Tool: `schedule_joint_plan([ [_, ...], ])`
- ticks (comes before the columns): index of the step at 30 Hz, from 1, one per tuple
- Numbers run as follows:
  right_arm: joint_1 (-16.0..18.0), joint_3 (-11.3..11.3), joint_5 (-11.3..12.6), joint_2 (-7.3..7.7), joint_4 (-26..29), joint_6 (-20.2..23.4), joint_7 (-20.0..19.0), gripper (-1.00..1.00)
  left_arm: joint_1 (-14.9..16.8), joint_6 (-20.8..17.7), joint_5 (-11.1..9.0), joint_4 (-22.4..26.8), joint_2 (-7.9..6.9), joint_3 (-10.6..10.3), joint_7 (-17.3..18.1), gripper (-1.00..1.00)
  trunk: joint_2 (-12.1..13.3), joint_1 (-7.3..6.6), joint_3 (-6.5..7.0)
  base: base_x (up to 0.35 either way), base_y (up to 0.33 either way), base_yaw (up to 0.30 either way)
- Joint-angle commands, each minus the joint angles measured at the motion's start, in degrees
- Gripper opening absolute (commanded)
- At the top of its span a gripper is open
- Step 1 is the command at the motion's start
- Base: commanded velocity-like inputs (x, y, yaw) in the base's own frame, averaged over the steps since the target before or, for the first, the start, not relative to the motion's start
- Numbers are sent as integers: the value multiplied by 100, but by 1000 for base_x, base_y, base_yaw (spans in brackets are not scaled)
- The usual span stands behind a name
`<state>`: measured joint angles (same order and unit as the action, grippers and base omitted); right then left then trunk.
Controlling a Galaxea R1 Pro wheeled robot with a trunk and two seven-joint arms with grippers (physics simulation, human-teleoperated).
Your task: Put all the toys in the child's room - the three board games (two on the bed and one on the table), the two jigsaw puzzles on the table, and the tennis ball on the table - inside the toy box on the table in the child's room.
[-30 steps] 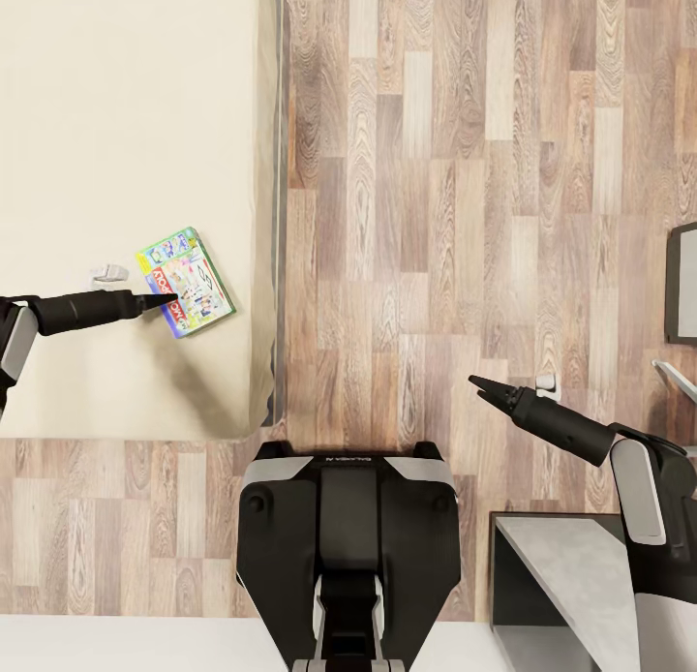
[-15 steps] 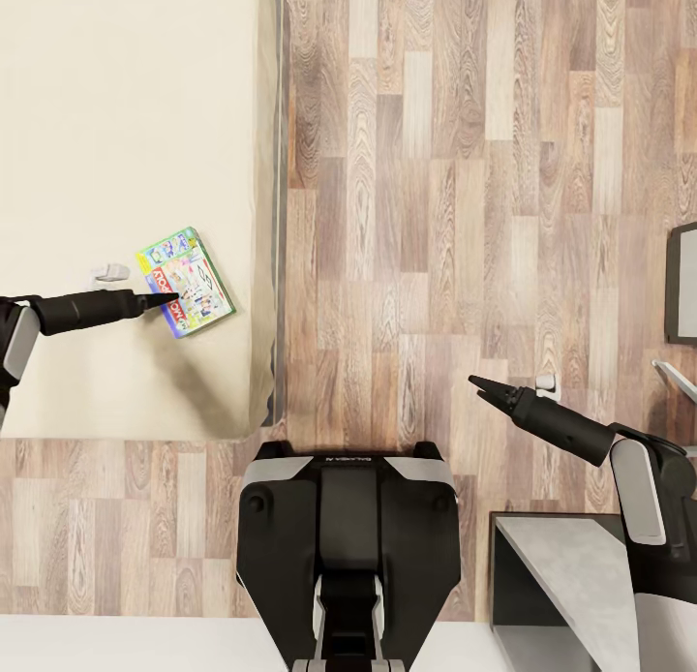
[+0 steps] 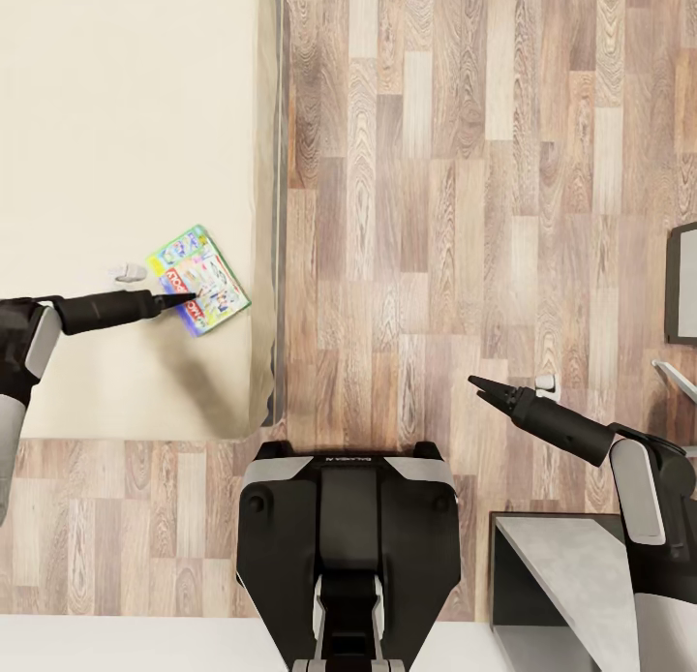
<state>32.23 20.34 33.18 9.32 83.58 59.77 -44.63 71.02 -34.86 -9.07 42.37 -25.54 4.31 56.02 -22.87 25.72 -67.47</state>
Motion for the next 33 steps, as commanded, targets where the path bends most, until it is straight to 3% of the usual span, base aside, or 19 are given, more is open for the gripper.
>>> schedule_joint_plan([
  [1, 3, 7, -28, 0, 0, 23, -35, 100, -4, -77, 20, -9, 170, -94, -8, 100, -5, 6, -6, 0, 0, 0],
  [21, 3, 5, -30, 0, 9, 23, -45, 100, -7, -145, 19, -9, 334, -96, 197, 100, -5, 6, -6, 0, 0, 0],
  [33, 3, 5, -30, -4, 9, 23, -45, 100, -7, -141, 25, -9, 357, -97, 209, 100, -5, 6, -6, 0, 0, 0],
])
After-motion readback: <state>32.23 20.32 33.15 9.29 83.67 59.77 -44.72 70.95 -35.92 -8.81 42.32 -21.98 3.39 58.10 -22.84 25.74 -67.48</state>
